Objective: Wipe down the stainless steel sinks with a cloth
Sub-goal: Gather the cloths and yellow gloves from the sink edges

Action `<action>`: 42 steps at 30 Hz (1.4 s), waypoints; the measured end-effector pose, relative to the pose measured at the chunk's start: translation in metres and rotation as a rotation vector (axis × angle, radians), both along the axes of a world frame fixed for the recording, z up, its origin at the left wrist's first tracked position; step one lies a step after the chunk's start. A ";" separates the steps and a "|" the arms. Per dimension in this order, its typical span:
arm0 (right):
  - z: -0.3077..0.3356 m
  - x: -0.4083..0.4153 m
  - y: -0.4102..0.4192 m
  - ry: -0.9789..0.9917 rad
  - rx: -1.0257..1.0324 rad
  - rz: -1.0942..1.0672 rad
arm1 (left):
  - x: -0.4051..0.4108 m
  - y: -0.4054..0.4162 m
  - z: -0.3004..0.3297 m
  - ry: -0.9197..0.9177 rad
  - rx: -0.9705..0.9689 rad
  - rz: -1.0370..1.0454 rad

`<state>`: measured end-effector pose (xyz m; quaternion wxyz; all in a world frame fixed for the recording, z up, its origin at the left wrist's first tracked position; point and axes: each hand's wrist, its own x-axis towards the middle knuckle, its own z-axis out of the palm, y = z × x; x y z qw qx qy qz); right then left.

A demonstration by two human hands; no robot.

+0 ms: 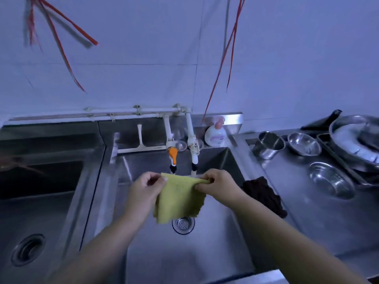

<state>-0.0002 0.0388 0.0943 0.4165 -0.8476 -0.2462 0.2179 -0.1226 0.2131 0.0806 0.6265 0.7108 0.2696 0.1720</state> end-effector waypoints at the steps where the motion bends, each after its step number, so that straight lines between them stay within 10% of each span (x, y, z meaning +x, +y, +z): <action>1: -0.008 0.019 -0.016 0.036 -0.007 -0.007 | 0.020 -0.015 -0.007 0.025 -0.009 -0.025; 21: -0.074 0.323 -0.130 -0.247 -0.008 -0.260 | 0.349 -0.150 -0.083 0.182 0.319 -0.001; 42: -0.151 0.284 -0.176 -0.396 -0.419 -0.074 | 0.301 -0.170 -0.149 0.505 0.677 -0.602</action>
